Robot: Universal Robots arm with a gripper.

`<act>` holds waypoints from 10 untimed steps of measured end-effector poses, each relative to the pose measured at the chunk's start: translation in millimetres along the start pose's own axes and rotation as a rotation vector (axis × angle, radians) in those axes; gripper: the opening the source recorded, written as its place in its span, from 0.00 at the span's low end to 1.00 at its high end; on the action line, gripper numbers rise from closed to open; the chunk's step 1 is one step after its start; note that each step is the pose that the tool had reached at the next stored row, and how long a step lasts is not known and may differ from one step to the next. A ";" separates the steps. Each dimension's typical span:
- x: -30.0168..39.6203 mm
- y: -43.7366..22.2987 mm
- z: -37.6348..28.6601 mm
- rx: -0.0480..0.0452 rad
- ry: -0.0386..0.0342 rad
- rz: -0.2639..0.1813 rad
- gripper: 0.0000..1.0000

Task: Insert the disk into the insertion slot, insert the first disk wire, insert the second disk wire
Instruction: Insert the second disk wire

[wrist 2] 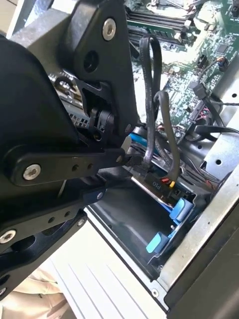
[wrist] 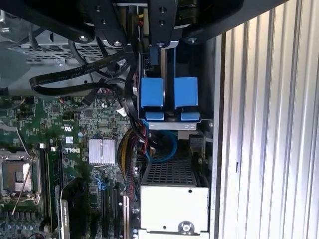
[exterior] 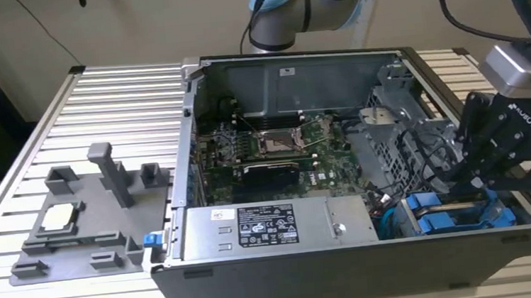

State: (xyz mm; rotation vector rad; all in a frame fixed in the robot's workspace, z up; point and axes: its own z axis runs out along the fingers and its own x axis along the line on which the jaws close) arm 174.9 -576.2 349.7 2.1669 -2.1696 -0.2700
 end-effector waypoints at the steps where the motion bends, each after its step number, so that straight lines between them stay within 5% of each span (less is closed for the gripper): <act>1: -0.1 0.3 -1.8 -0.0008 0.0000 0.000 0.24; 10: -1.6 3.4 -20.5 -0.0017 0.0003 0.000 0.24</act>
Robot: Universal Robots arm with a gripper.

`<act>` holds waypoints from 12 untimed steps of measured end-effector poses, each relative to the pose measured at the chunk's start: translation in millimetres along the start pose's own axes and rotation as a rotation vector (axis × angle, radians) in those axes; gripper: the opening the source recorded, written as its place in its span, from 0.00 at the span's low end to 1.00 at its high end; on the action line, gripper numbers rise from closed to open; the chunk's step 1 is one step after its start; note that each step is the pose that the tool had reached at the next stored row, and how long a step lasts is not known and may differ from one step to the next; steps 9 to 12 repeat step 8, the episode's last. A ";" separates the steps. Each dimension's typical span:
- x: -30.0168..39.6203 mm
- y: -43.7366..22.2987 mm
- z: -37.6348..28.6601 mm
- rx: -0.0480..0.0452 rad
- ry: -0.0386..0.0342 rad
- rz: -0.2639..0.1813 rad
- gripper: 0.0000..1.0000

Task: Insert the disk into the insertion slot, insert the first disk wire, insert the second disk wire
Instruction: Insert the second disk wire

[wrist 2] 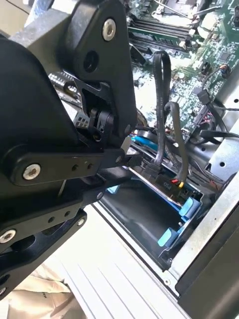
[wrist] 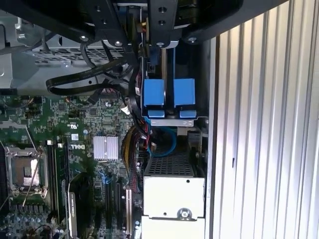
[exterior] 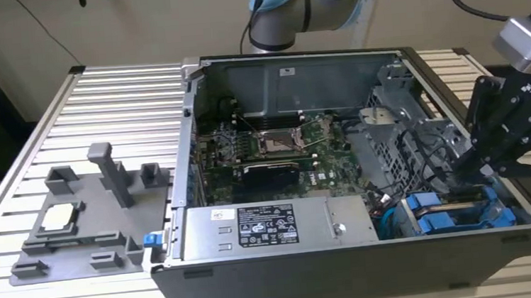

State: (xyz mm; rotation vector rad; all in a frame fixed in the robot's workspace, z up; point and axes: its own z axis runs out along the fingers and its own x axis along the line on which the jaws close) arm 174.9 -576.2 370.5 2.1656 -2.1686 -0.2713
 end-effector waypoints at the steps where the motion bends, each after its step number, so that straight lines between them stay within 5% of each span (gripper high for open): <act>1: -0.1 0.3 -1.5 -0.0001 -0.0001 0.000 0.24; 12: -0.2 0.5 -2.7 -0.0001 -0.0001 0.000 0.24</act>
